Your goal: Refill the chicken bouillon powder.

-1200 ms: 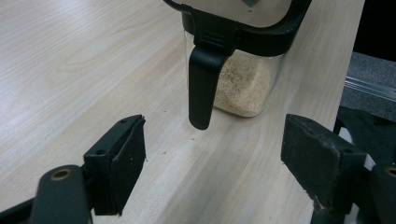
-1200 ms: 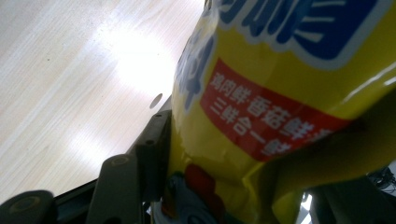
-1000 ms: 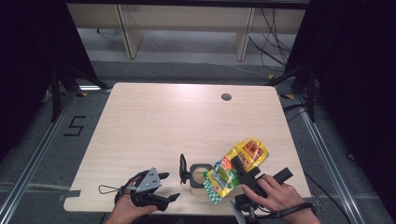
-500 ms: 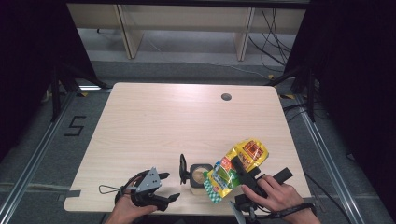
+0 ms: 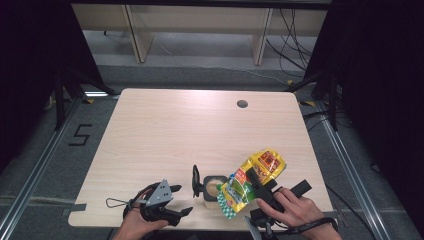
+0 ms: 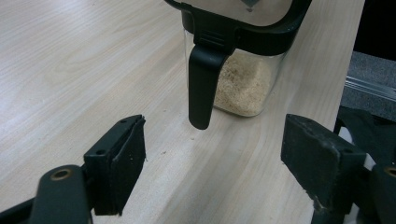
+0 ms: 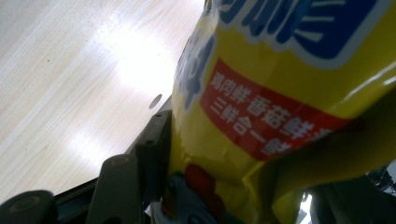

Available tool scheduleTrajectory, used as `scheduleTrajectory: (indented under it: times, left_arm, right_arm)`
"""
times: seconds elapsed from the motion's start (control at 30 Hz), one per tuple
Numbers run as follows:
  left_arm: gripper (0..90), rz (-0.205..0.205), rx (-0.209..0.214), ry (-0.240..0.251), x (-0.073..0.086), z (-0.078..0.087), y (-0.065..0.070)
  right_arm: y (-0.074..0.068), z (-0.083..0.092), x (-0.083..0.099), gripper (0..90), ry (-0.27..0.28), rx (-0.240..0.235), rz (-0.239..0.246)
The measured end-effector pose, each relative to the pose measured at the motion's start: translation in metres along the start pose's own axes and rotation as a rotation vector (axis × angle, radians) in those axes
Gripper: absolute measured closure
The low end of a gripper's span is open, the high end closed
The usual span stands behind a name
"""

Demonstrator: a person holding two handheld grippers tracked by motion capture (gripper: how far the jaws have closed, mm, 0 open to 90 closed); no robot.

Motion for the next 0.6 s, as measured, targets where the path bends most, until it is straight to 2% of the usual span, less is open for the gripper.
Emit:
scheduleTrajectory:
  times: [0.2,0.6]
  left_arm:
    - [21.6,0.000,0.000,0.000,0.0000,0.0000,0.0000]
    - [21.6,0.007,-0.003,0.006,-0.0001,-0.0002,0.0004]
  right_arm:
    - [-0.0004,-0.0009,0.0001,48.1,0.006,0.005,-0.019]
    - [-0.0003,-0.0003,-0.0013,49.4,0.003,0.010,-0.004]
Point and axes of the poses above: each handheld gripper's, and its own axes: z roughly backward along the jaws, x roughly out of its underside, y roughly to its right, the point moved 6 cm from there along -z, roughly forward along the jaws, and after that the axes turned 1 degree about -z, right-handed, at the moved point
